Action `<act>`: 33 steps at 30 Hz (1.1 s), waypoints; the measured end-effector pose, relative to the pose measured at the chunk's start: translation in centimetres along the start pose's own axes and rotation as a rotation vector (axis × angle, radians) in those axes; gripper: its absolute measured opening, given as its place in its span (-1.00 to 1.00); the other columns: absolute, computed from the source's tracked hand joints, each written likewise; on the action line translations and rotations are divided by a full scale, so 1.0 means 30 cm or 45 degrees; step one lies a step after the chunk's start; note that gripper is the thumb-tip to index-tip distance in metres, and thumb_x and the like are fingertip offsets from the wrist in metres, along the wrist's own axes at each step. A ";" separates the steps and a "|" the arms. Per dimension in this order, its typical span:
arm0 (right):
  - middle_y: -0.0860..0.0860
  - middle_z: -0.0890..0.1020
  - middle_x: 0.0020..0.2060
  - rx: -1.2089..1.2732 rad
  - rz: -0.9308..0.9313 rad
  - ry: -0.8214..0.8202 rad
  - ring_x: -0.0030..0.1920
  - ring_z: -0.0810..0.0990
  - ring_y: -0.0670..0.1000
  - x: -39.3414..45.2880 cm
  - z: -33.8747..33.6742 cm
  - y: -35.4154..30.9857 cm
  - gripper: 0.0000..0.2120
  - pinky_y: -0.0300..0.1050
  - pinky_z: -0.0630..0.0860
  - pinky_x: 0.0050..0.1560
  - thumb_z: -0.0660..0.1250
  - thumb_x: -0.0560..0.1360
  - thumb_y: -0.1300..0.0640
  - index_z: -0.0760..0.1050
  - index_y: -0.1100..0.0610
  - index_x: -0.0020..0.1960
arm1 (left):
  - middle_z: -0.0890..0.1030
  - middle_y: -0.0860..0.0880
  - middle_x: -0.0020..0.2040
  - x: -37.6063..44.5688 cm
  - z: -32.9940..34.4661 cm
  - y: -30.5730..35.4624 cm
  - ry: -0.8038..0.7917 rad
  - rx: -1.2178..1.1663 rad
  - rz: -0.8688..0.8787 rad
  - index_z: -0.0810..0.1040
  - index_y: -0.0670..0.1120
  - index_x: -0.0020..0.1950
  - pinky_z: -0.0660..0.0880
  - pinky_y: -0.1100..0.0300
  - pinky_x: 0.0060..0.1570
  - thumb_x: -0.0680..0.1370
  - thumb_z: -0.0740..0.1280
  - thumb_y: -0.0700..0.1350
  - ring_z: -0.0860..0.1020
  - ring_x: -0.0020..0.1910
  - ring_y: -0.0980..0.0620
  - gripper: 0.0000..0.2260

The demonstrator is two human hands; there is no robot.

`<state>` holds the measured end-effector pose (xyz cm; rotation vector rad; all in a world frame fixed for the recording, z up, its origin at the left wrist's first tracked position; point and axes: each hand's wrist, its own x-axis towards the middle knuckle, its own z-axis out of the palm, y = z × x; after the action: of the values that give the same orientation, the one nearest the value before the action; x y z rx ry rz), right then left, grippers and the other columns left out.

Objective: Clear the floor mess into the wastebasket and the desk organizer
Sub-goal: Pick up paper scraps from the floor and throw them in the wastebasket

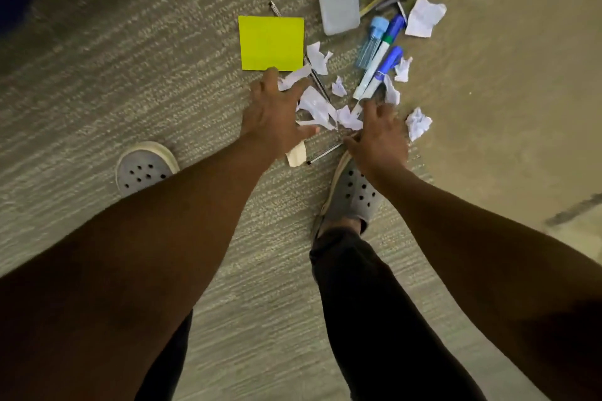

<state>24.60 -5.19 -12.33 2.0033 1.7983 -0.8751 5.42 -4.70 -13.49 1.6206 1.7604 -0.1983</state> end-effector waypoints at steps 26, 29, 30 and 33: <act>-0.01 0.68 -0.29 1.054 0.298 0.139 -0.29 0.57 -0.11 -0.039 -0.245 -0.111 -0.85 -0.10 0.57 -0.10 0.48 0.44 0.12 0.70 0.12 -0.02 | 0.65 -0.06 -0.08 -0.164 -0.330 -0.028 0.213 -1.627 -0.699 0.58 -0.09 -0.17 0.56 0.15 -0.12 0.40 0.53 -0.23 0.58 -0.21 0.04 -0.86; 0.03 0.72 -0.20 1.255 0.122 0.084 -0.23 0.61 -0.11 -0.105 -0.365 -0.287 -0.82 -0.09 0.61 -0.05 0.49 0.43 0.13 0.69 0.14 0.01 | 0.69 -0.01 -0.13 -0.247 -0.493 -0.079 0.481 -1.416 -0.706 0.61 0.01 -0.21 0.59 0.10 -0.11 0.39 0.55 -0.15 0.61 -0.23 0.02 -0.86; 0.01 0.72 -0.19 1.257 0.027 0.066 -0.21 0.60 -0.12 -0.128 -0.405 -0.360 -0.83 -0.07 0.60 -0.04 0.48 0.43 0.15 0.69 0.13 0.02 | 0.70 -0.03 -0.11 -0.278 -0.554 -0.103 0.584 -1.319 -0.711 0.62 0.04 -0.21 0.60 0.05 -0.06 0.39 0.55 -0.12 0.62 -0.19 -0.03 -0.87; -0.02 0.70 -0.20 1.272 -0.248 0.040 -0.21 0.60 -0.15 -0.199 -0.522 -0.611 -0.85 -0.08 0.57 -0.06 0.45 0.46 0.19 0.67 0.03 0.00 | 0.67 -0.13 -0.02 -0.368 -0.747 -0.181 0.886 -1.202 -0.648 0.63 0.09 -0.13 0.57 0.15 -0.08 0.39 0.53 -0.04 0.60 -0.18 0.08 -0.87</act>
<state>10.27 2.53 6.42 2.3502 1.7494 -2.1266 -9.05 -2.09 7.42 0.5456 2.2242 0.9365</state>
